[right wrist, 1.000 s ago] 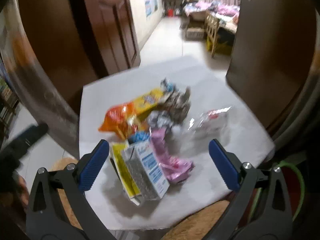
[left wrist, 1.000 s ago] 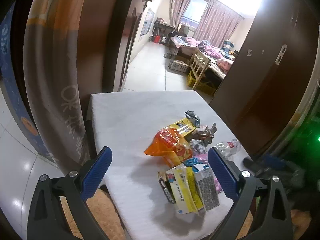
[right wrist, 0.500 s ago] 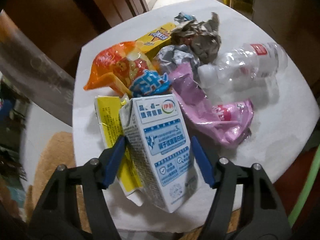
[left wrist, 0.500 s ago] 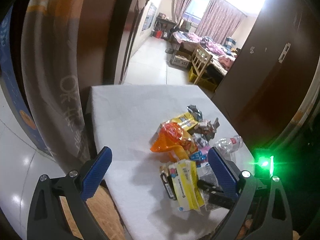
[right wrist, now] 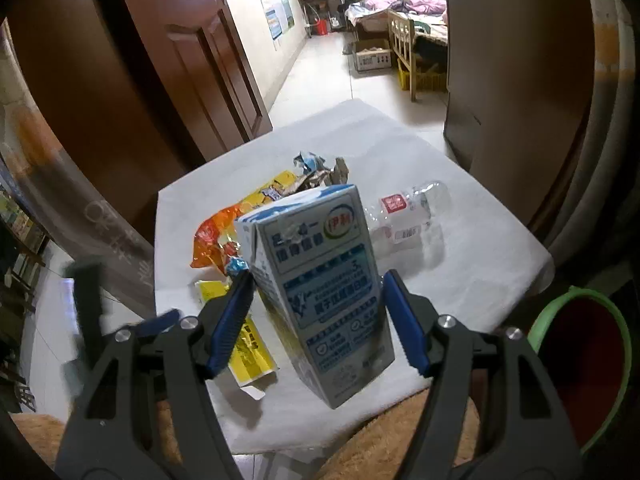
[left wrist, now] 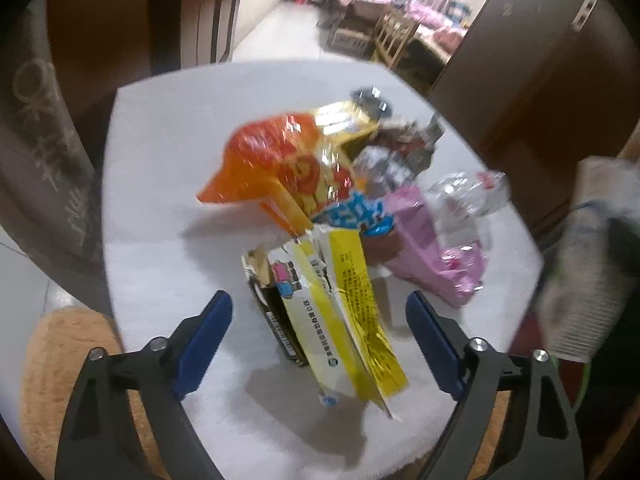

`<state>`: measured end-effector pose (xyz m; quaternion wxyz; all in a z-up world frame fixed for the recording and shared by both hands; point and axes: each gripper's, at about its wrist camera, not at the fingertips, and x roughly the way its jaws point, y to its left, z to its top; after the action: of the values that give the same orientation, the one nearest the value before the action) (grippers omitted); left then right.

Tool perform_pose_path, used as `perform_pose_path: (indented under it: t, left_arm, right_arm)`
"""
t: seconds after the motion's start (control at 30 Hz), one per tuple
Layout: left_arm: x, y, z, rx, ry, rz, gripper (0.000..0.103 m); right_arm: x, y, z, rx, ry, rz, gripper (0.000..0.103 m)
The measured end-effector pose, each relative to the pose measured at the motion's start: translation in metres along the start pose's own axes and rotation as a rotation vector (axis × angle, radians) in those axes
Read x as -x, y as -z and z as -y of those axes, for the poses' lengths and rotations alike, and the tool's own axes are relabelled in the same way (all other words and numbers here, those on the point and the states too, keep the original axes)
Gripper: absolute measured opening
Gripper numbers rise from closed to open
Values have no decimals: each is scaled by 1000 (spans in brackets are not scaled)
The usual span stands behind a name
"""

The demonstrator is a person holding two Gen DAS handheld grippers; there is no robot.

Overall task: Collect trash
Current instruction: 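Grasp the milk carton with the right tool while the left grasps the yellow wrapper, then carry the milk carton and yellow wrapper to the green bin and open both tools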

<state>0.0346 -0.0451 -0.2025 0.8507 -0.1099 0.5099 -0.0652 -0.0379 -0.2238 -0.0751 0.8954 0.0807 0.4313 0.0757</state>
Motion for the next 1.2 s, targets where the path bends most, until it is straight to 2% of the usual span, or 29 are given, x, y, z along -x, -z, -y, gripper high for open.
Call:
perform_pose_path:
  t: [0.1,0.13,0.17,0.27,0.47,0.77,1.0,1.2]
  left_arm:
    - [-17,3,9,-57,-40,-30,52]
    - [-16,4,8,-59,-35,-22,37]
    - [-11,4,6,-51,16,-18,24]
    - [9,0,4,-49,38,12,23]
    - [81,-14,6,-84,49,203,23]
    - [152,-34,27,-122,79,389,23]
    - [177,-22,60,-162,141,429,23]
    - [166,-2,107,-232,224,373,23]
  right_arm:
    - [6,0,-2,10,-10,9,65]
    - [6,1,-3,14,-12,11,65]
    - [7,1,-5,20,-16,12,65]
    - [13,-1,-8,30,-27,27,65]
    - [34,-9,-14,55,-44,86,65]
    - [69,-21,-13,73,-98,170,65]
    - [90,-23,7,60,-157,206,65]
    - [105,-4,62,-30,-125,210,65]
